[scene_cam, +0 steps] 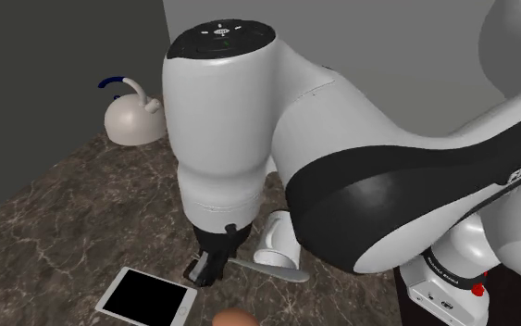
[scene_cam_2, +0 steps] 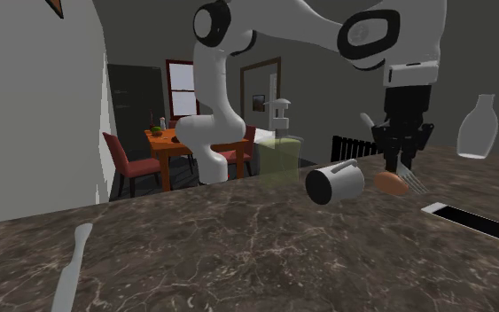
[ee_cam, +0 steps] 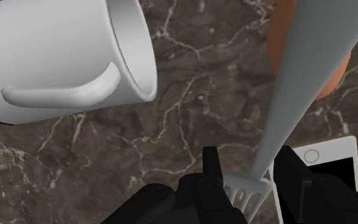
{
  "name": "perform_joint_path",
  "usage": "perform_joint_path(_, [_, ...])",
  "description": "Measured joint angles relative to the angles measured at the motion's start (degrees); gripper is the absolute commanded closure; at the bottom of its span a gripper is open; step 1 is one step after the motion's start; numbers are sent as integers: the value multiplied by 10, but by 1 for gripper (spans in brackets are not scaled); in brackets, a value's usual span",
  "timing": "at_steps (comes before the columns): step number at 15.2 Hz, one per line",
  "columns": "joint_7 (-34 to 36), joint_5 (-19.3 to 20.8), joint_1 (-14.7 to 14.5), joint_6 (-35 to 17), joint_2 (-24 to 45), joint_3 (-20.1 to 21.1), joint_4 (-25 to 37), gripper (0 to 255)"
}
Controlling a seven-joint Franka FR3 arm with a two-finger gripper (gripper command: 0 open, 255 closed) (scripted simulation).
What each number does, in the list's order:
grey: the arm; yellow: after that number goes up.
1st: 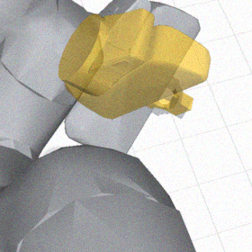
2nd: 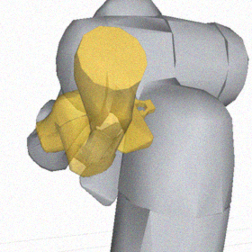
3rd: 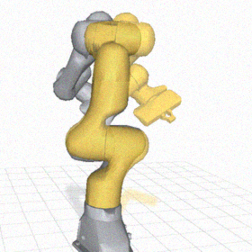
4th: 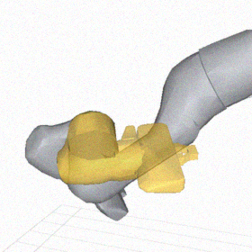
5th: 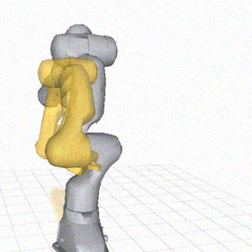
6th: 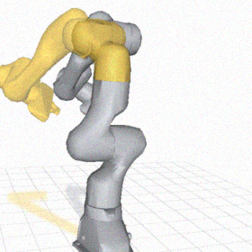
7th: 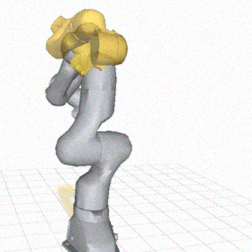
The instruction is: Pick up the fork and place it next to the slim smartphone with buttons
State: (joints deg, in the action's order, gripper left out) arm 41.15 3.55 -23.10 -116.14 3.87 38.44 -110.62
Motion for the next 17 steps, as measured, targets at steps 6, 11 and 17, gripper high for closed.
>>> perform_joint_path(6, [107,81,-72,42,112,19,123,255])
perform_joint_path(11, [179,144,-157,86,212,14,244,255])
perform_joint_path(17, [226,207,-289,175,352,-12,464,255])
